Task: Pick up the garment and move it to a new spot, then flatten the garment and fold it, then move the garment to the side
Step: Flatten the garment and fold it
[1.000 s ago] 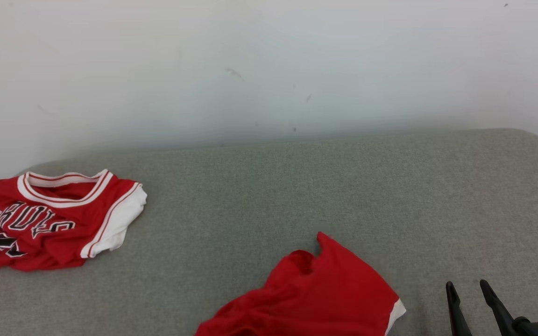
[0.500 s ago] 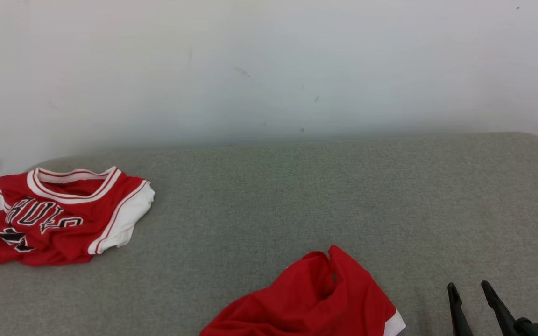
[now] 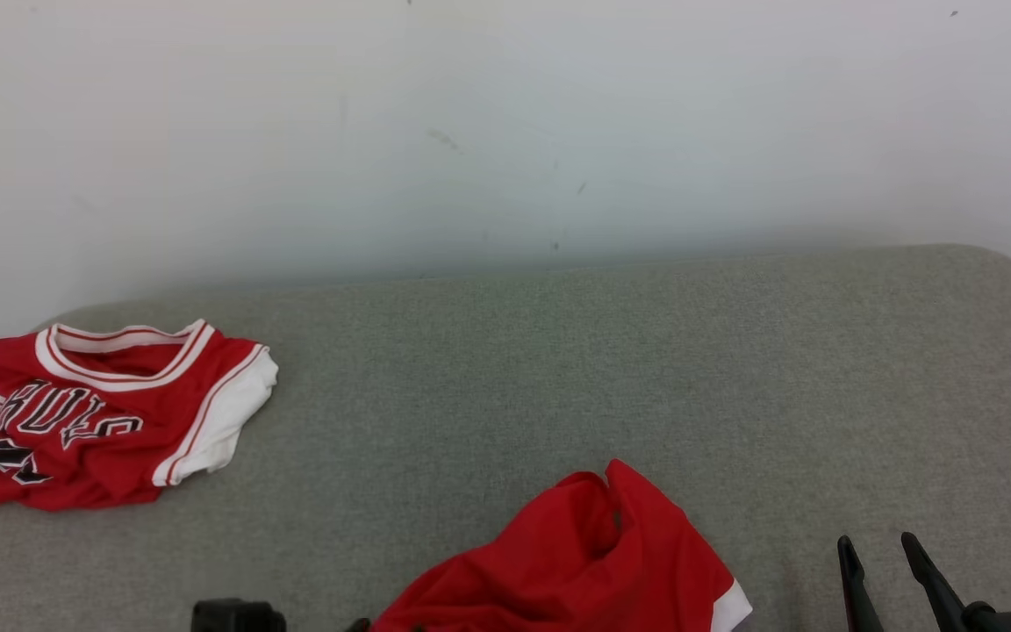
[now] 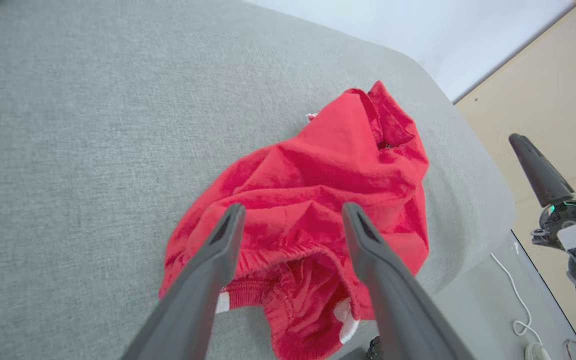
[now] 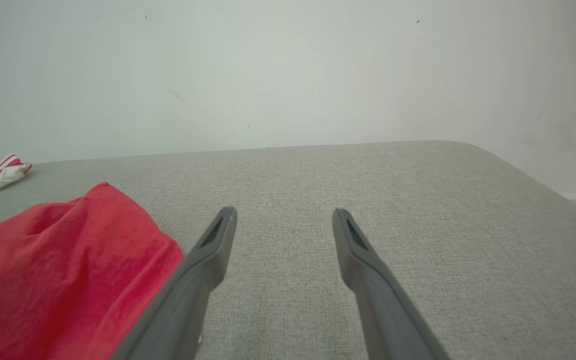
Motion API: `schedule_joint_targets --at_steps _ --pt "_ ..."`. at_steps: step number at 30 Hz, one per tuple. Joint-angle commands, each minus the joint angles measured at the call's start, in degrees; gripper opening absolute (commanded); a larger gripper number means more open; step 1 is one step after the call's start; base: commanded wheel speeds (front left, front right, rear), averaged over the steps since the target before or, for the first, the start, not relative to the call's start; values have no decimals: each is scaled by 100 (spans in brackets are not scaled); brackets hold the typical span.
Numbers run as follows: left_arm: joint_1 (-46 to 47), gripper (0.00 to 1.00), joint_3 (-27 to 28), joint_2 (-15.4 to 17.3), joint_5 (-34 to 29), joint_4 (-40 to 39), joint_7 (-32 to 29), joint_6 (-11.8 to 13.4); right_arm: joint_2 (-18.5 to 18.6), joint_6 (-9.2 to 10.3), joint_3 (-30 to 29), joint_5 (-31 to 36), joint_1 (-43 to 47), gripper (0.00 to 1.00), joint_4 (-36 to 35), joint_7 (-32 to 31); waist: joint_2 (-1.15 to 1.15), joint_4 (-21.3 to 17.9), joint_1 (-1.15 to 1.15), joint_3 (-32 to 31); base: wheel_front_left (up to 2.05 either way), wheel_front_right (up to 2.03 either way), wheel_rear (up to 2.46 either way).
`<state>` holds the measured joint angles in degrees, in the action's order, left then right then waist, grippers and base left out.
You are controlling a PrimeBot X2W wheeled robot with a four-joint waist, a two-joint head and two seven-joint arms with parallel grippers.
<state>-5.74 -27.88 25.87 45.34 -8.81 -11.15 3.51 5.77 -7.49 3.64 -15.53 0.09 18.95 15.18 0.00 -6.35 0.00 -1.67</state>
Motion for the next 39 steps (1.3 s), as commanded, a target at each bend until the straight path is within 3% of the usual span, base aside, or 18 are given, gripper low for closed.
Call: schedule_joint_targets --at_steps 1,3,6,18,27,33,34,35,39 --pt "36 100 48 25 53 -72 7 45 26 0 8 45 -5 100 -4 -6 0 -23 0 9 0 0 0" --pt "229 100 109 138 -130 -154 -51 146 29 0 41 41 -33 100 4 -6 0 -74 0 24 0 0 0" --pt "546 100 39 60 -240 -39 -182 165 47 0 68 32 -103 100 10 -6 0 -183 0 58 0 0 0" --pt "1525 100 -616 -248 -313 973 -667 -461 91 0 83 21 -196 100 20 -6 0 -807 0 262 0 0 0" --pt "1747 100 -1028 -456 -547 1937 -784 -649 92 0 101 -17 -287 100 -20 -6 0 -1056 0 433 0 0 0" --pt "2066 100 -1393 -587 -1151 2969 -542 -624 65 0 110 -17 -349 100 -37 -6 0 -1102 0 576 0 0 0" --pt "2109 88 -1455 -611 -1221 3132 -461 -655 57 0 114 -19 -358 100 -36 -6 0 -1111 0 595 0 0 0" --pt "2155 0 -1479 -640 -1280 3254 -349 -659 53 0 116 -23 -362 100 -35 -5 0 -1117 0 614 0 0 0" --pt "2285 0 -1536 -754 -1326 3609 -64 -779 37 0 65 -34 -369 100 -32 -6 0 -1116 0 637 0 0 0"
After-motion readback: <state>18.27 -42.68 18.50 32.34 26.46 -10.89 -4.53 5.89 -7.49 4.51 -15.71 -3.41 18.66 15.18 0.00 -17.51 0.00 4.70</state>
